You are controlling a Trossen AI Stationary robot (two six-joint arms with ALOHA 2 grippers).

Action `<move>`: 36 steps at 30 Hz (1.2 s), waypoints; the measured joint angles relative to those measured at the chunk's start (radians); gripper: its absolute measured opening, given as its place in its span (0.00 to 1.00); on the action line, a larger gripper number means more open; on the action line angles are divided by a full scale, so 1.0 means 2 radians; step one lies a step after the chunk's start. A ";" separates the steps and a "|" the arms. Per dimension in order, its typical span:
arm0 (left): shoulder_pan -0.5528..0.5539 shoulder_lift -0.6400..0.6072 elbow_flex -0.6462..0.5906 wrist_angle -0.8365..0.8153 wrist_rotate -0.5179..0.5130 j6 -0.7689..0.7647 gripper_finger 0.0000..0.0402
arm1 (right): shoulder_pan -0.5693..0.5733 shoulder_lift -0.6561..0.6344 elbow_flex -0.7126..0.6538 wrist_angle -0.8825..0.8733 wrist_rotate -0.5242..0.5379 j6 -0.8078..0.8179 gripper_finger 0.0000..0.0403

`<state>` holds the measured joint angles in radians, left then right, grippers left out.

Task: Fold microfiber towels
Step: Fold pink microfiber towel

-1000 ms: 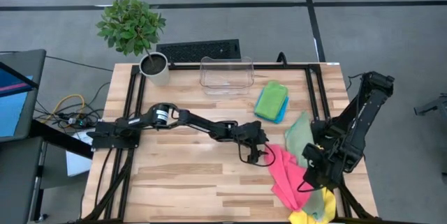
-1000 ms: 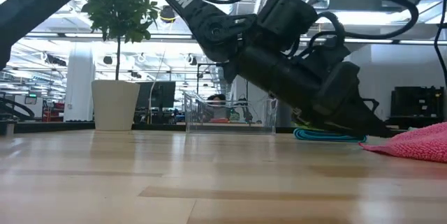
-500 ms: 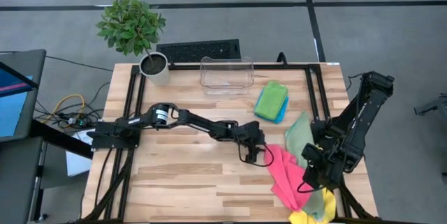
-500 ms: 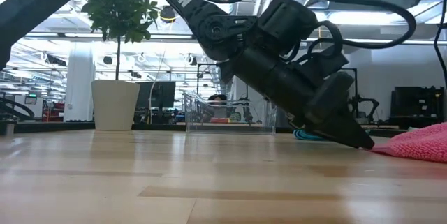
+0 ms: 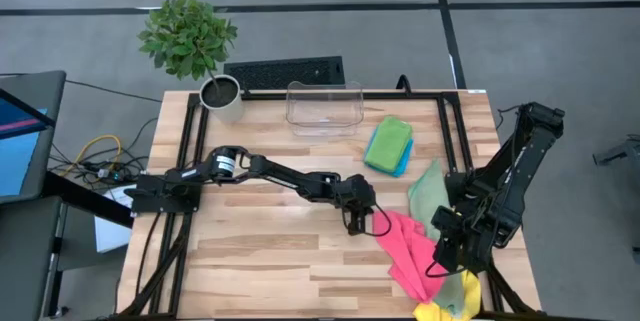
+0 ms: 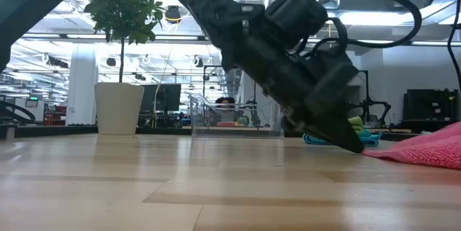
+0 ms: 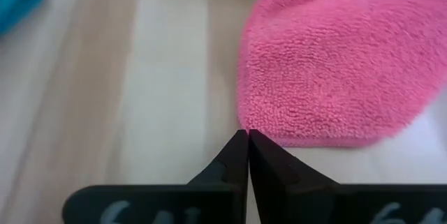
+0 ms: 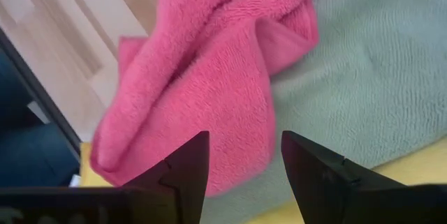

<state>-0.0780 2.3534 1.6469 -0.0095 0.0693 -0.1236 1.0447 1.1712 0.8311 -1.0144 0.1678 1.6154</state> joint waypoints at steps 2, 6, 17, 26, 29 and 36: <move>-0.005 -0.018 0.000 -0.030 -0.007 0.001 0.00 | 0.000 0.000 0.006 -0.001 0.010 0.000 0.50; -0.022 -0.045 0.000 -0.076 -0.019 0.011 0.00 | 0.000 0.000 0.010 -0.001 0.026 0.000 0.50; -0.094 -0.114 0.000 -0.245 -0.101 -0.002 0.00 | -0.039 0.014 0.006 0.000 0.098 -0.051 0.51; -0.160 -0.143 0.000 -0.393 -0.173 -0.065 0.00 | -0.114 0.063 0.006 0.003 0.048 -0.139 0.55; -0.176 -0.155 0.000 -0.436 -0.199 -0.093 0.00 | -0.131 0.084 0.006 0.017 0.045 -0.175 0.55; -0.202 -0.187 0.000 -0.542 -0.272 -0.153 0.00 | -0.133 0.088 0.006 0.195 0.046 -0.306 0.55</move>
<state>-0.4820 1.9798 1.6474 -1.0940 -0.4749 -0.4287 0.7779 1.3468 0.8440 -0.6247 0.2606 1.0039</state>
